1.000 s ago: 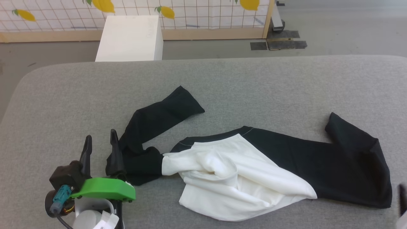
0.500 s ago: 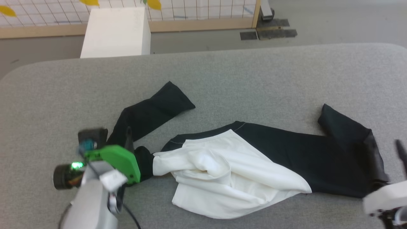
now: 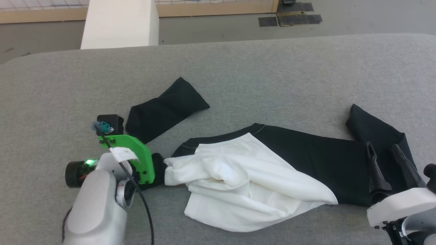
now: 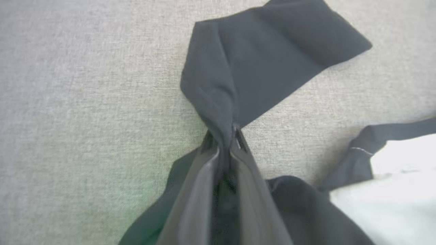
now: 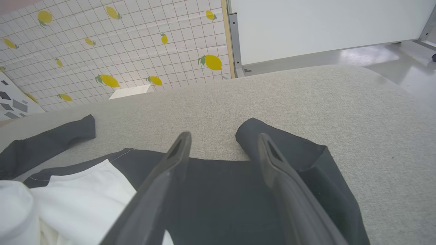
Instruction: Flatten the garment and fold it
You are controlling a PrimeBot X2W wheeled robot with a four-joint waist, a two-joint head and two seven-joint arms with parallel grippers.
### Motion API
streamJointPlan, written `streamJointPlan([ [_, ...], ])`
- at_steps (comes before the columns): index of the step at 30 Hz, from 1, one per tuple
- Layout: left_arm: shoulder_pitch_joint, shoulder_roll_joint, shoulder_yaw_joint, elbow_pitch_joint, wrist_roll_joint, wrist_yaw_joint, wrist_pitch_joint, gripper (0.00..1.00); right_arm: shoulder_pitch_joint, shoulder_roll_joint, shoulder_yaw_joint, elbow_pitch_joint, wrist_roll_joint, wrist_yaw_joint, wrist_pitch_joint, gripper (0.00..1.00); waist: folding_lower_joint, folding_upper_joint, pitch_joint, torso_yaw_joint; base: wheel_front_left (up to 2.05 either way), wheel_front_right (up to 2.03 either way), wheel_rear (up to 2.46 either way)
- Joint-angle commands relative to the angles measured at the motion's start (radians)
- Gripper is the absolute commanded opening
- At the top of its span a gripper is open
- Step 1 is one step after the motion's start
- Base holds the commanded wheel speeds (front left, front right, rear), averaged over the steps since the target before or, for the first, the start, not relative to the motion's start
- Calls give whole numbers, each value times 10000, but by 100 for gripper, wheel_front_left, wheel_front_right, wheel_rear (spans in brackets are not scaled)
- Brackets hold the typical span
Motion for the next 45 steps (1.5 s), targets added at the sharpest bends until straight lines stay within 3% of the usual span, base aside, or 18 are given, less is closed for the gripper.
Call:
streamJointPlan([
  [1,193,-73,59,-237,-164,-64,-297,0,-156,-3,7,25,23,-15,-50,100,0,79,-159,183,0,0,0],
  [6,1339,-230,445,-2025,-627,24,-1137,0,-114,-3,-59,-25,13,-15,30,100,0,79,-494,529,0,0,0],
  [10,2982,-164,787,-4182,-785,388,-924,0,-35,-3,-168,-88,17,-15,121,100,0,79,-683,810,0,0,0],
  [16,5924,-82,941,-6337,-748,1153,775,0,33,-3,-217,-147,25,-15,243,100,0,79,-762,1118,0,0,0],
  [20,7145,-258,609,-6642,-1126,1253,1988,0,41,-3,-164,-189,-16,-15,323,100,0,79,-788,1238,0,0,0],
  [21,7320,-291,518,-6600,-1214,1265,2239,10,31,-3,-148,-188,-25,-15,350,100,0,79,-812,1250,0,0,0],
  [22,7412,-284,446,-6565,-1210,1273,2397,36,21,-3,-124,-185,-30,-15,377,100,0,79,-824,1246,0,0,0],
  [23,7465,-311,395,-6533,-1255,1302,2525,100,2,-3,-91,-183,-37,-15,408,100,0,79,-850,1228,0,0,0],
  [26,7328,-370,303,-6645,-1355,1254,2472,100,-6,-3,-25,-176,-22,-15,459,100,0,79,-925,1146,0,0,0],
  [30,6318,-407,466,-7161,-1137,1048,833,100,40,-3,-22,-139,2,-15,478,100,0,79,-1043,1007,0,0,0],
  [35,4739,-276,-142,-6738,-550,328,-705,100,122,-3,3,-177,30,-15,456,100,0,79,-1109,798,0,0,0],
  [39,3503,-283,-908,-5377,-171,-160,-897,100,63,-3,31,-243,54,-15,461,100,0,79,-1012,526,0,0,0],
  [45,2044,-221,-1597,-3310,196,-485,-217,100,-55,-3,32,-256,175,-15,380,100,0,79,-606,8,0,0,0],
])
